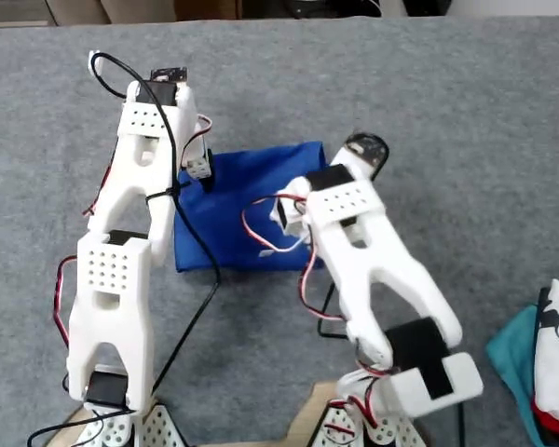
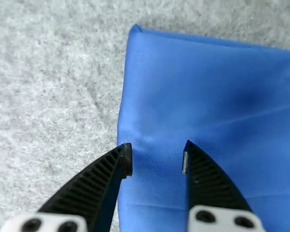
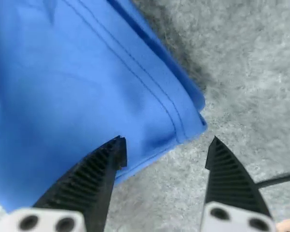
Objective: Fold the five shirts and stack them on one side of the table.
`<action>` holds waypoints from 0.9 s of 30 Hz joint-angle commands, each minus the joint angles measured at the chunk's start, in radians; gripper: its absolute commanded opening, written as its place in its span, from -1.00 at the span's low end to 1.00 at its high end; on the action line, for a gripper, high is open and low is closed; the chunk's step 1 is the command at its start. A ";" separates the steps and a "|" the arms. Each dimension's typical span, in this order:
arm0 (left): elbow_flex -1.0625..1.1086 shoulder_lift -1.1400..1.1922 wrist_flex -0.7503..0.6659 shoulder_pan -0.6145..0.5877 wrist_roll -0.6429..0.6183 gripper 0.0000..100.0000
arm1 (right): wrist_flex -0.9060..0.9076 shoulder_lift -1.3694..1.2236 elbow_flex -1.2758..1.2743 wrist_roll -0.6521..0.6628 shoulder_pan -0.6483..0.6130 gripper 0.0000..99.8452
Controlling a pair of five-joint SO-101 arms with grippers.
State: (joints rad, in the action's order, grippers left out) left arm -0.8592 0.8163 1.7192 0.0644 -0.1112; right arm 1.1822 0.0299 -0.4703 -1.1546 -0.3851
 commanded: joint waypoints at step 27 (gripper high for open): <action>-0.046 -0.044 0.009 -0.015 0.012 -0.63 | -0.224 -0.283 0.001 -0.064 0.030 -0.45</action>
State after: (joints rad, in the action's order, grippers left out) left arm -0.8592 0.8163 1.7192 0.0644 -0.1112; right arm 0.9751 -0.2156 -0.4549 -1.2206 -0.4035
